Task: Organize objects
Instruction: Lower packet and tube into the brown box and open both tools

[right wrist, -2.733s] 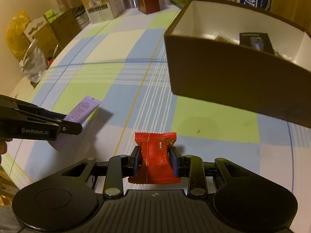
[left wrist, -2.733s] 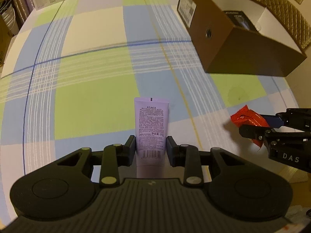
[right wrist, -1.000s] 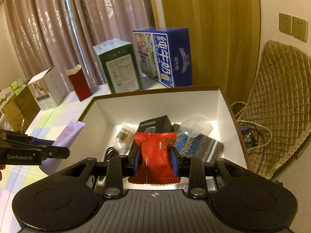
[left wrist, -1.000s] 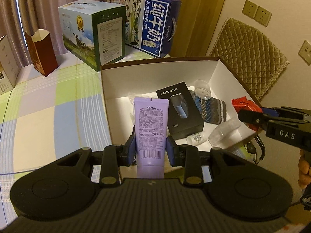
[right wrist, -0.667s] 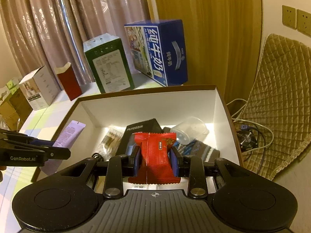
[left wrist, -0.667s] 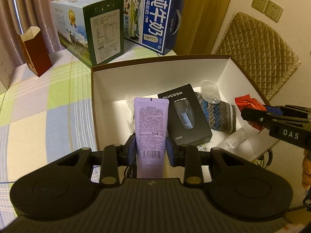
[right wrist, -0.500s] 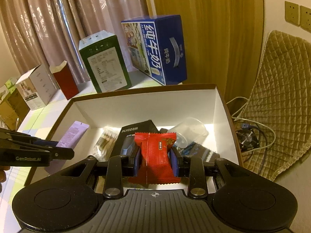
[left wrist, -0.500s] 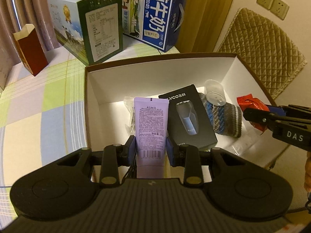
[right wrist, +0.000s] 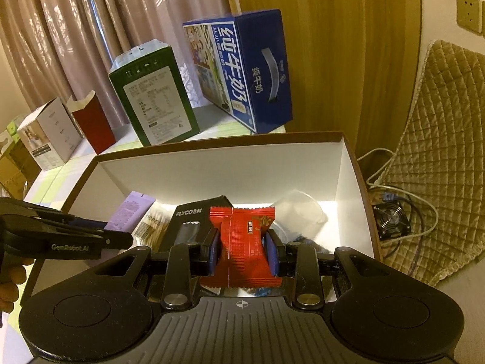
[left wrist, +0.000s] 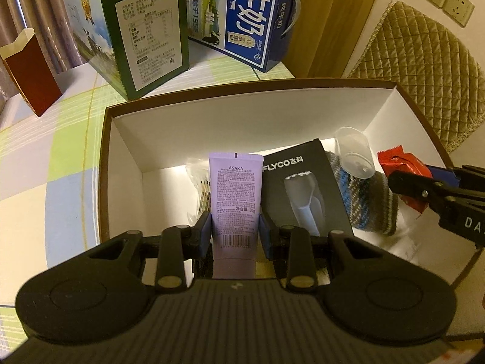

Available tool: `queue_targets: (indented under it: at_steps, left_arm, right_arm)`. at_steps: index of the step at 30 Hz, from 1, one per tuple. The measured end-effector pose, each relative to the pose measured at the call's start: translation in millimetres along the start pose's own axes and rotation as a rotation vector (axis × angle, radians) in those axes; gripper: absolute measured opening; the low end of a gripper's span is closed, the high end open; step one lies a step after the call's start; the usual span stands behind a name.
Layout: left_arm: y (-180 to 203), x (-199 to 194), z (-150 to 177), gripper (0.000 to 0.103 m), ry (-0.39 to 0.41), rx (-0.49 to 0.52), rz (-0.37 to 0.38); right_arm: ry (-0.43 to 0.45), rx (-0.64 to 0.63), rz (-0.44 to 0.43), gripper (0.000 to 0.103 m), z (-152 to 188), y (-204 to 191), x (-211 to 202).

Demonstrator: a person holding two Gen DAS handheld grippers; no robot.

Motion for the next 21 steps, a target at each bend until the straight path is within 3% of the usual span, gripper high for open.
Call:
queue_targets:
  at_steps: [5, 14, 17, 21]
  left_arm:
    - [-2.9, 5.4, -4.9, 0.031, 0.001, -0.017, -0.004]
    - [-6.6, 0.2, -10.1, 0.068, 0.013, -0.028, -0.028]
    - [-6.4, -4.4, -9.9, 0.071, 0.027, -0.023, -0.039]
    - [-6.5, -9.7, -8.8, 0.083, 0.038, -0.027, -0.044]
  right_arm:
    - [-0.003, 0.008, -0.007, 0.029, -3.2, 3.6, 6.3]
    - [-0.014, 0.027, -0.021, 0.029, -5.4, 8.9, 12.8]
    - [-0.013, 0.031, -0.031, 0.029, -6.5, 9.1, 14.2]
    - [-0.001, 0.041, -0.044, 0.034, -7.3, 9.7, 14.6]
Point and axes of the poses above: each gripper's, at about its wrist camera, not at the fingertips, and x roughly the way its jaws point, y to its right, z to its underside, the point moved 1 cm from there along x, roughly the way its jaws point, and after that the axes turned 1 degree about y, right-handed, at the moved point
